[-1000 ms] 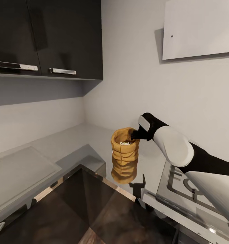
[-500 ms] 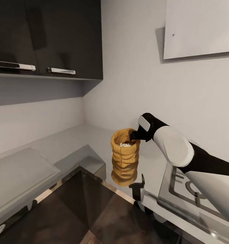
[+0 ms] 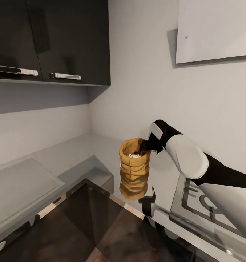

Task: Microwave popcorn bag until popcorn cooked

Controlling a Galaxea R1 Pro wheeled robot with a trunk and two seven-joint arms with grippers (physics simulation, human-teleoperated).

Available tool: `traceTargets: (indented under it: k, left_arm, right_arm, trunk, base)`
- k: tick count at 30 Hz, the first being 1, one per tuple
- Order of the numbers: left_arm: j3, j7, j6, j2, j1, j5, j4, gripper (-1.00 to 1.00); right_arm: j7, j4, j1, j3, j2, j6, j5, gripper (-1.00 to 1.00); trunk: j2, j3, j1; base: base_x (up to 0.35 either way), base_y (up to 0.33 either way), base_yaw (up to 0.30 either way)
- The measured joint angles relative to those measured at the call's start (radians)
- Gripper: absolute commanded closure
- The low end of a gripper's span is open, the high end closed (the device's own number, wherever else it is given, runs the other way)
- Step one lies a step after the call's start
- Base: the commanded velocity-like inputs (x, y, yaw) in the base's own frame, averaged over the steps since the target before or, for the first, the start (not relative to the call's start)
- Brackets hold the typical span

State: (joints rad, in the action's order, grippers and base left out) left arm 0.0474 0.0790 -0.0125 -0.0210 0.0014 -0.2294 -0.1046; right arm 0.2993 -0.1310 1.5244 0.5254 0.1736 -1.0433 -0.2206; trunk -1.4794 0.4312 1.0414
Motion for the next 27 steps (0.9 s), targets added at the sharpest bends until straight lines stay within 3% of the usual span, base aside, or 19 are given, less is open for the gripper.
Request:
traceTargets:
  k: [8, 12, 15, 24, 27]
  left_arm:
    - [0.0, 0.0, 0.0, 0.0, 0.0, 0.0, 0.0, -1.0]
    - [0.0, 0.0, 0.0, 0.0, 0.0, 0.0, 0.0, -1.0]
    - [0.0, 0.0, 0.0, 0.0, 0.0, 0.0, 0.0, -1.0]
    - [0.0, 0.0, 0.0, 0.0, 0.0, 0.0, 0.0, -1.0]
    - [0.008, -0.003, 0.001, 0.003, 0.0, 0.001, 0.004, -1.0]
  right_arm:
    - [0.001, -0.04, 0.0, 0.008, 0.0, 0.0, 0.009, -1.0]
    - [0.003, -0.041, 0.0, 0.007, 0.0, 0.0, 0.066, -1.0]
    - [0.004, -0.041, 0.0, 0.006, 0.0, 0.0, 0.085, -1.0]
    - [0.007, -0.041, 0.0, 0.005, 0.0, 0.0, 0.087, -1.0]
    - [0.024, -0.024, -0.009, -0.013, -0.006, 0.001, 0.072, -1.0]
  trunk:
    - [0.0, 0.0, 0.0]
    - [0.0, 0.0, 0.0]
    - [0.0, 0.0, 0.0]
    - [0.0, 0.0, 0.0]
    - [0.0, 0.0, 0.0]
  base:
    - [0.0, 0.0, 0.0]
    - [0.0, 0.0, 0.0]
    - [0.0, 0.0, 0.0]
    - [0.0, 0.0, 0.0]
    - [0.0, 0.0, 0.0]
